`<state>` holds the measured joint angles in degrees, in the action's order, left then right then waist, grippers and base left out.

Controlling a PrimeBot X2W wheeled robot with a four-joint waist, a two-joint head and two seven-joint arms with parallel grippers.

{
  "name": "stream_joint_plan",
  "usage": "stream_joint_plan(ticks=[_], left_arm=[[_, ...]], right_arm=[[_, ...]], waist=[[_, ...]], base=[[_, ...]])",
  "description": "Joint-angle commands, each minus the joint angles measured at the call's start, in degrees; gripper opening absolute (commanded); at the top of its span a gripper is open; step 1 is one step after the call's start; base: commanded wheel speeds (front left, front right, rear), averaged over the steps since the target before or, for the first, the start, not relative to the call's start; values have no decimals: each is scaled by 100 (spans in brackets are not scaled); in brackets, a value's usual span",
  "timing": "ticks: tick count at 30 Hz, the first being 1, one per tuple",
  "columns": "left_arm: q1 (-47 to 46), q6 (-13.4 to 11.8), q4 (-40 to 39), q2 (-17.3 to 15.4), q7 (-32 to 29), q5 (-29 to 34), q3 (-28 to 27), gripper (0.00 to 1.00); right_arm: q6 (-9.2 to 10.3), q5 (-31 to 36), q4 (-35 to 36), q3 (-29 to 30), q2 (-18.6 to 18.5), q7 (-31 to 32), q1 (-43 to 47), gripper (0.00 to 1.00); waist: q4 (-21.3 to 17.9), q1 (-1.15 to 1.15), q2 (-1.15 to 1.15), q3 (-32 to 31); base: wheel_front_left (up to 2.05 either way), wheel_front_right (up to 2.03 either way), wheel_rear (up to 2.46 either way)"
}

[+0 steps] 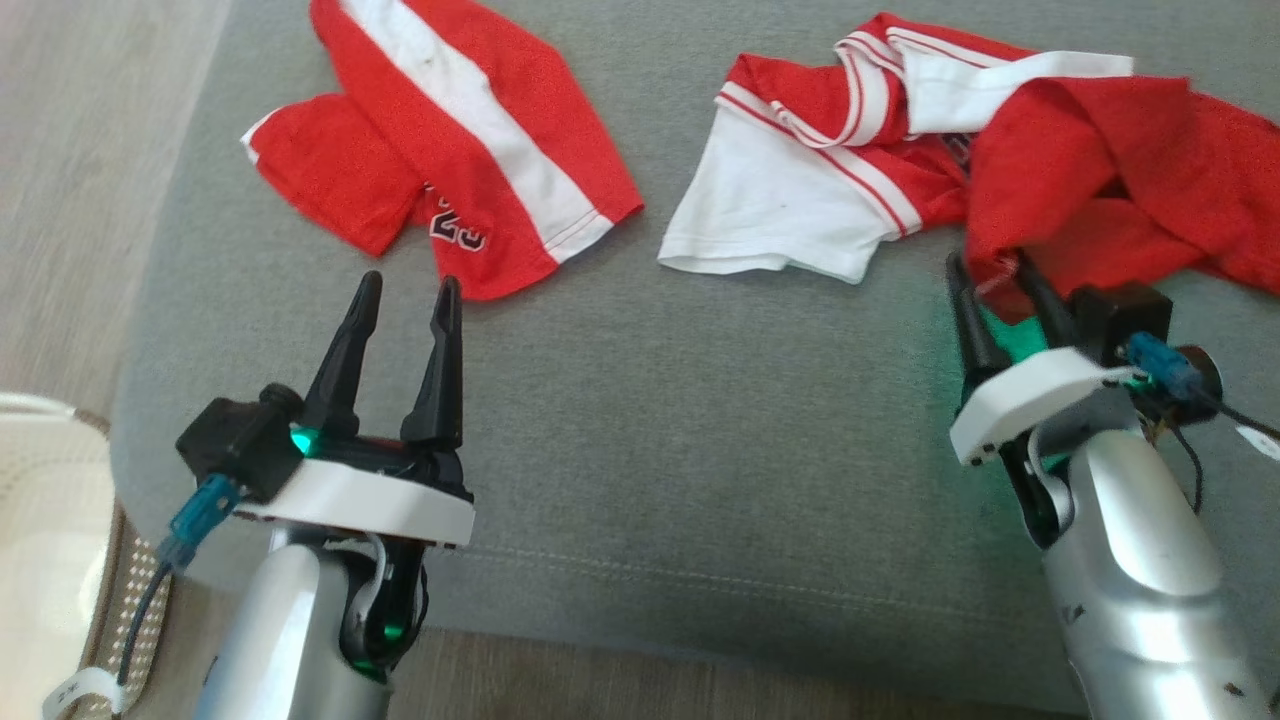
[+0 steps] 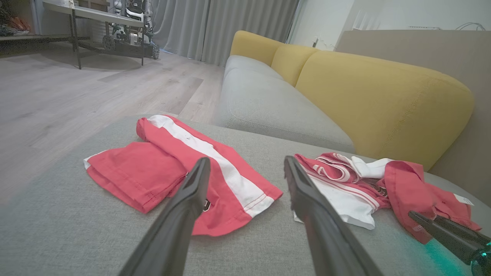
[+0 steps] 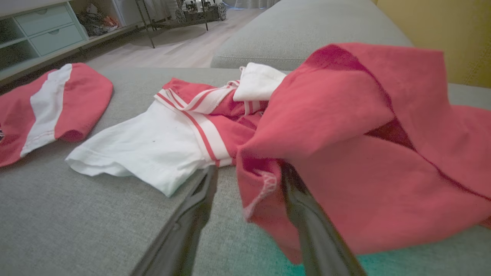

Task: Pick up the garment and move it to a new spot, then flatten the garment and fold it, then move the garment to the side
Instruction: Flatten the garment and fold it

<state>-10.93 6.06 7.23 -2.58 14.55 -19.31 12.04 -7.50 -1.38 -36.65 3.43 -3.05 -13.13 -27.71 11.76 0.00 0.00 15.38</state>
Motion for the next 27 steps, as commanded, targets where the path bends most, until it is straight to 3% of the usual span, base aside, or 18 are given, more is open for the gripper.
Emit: stream_joint_plan(ticks=[1, 6, 13, 18, 20, 21, 23, 24, 25, 26, 27], left_arm=[[-155, -16, -154, -31, 44, 6, -230, 100], [-105, -25, -125, -31, 45, -12, -288, 100], [-58, -89, -213, -31, 45, -49, -287, 100], [-19, -111, -236, -31, 45, -72, -188, 100], [-17, -110, -227, -31, 45, -66, -140, 100], [-18, -112, -223, -31, 45, -64, -126, 100], [-17, -116, -217, -31, 45, -56, -108, 100], [-15, -115, -212, -30, 45, -51, -103, 100], [-15, -111, -208, -30, 45, -47, -101, 100], [-14, -107, -202, -30, 45, -45, -99, 100], [-12, -103, -193, -30, 45, -46, -94, 100]], right_arm=[[1, -116, 134, -222, 17, -89, -185, 0], [1, -617, 405, -620, 17, -149, 26, 0], [1, -1480, 1089, -739, 17, 62, 724, 0], [1, -1839, 1554, -225, 17, 406, 1222, 0], [1, -1924, 1615, 53, 17, 476, 1303, 14], [1, -1870, 1610, 188, 17, 507, 1326, 13], [1, -1641, 1594, 522, 17, 496, 1321, 0], [1, -1519, 1575, 748, 17, 448, 1294, 27], [1, -1350, 1554, 951, 17, 393, 1254, 91], [1, -1216, 1513, 1110, 17, 370, 1207, 100], [1, -1154, 1466, 1182, 17, 377, 1157, 100]], waist=[[-121, 0, 0, -48], [-542, 0, 0, -214], [-1144, 0, 0, -407], [-1436, 0, 0, -473], [-1481, 0, 0, -470], [-1493, 0, 0, -467], [-1502, 0, 0, -458], [-1499, 0, 0, -453], [-1495, 0, 0, -448], [-1487, 0, 0, -448], [-1474, 0, 0, -453]], base=[[0, 0, 0], [0, 0, 0], [0, 0, 0], [0, 0, 0], [0, 0, 0], [0, 0, 0], [0, 0, 0], [0, 0, 0], [0, 0, 0], [0, 0, 0], [0, 0, 0]])
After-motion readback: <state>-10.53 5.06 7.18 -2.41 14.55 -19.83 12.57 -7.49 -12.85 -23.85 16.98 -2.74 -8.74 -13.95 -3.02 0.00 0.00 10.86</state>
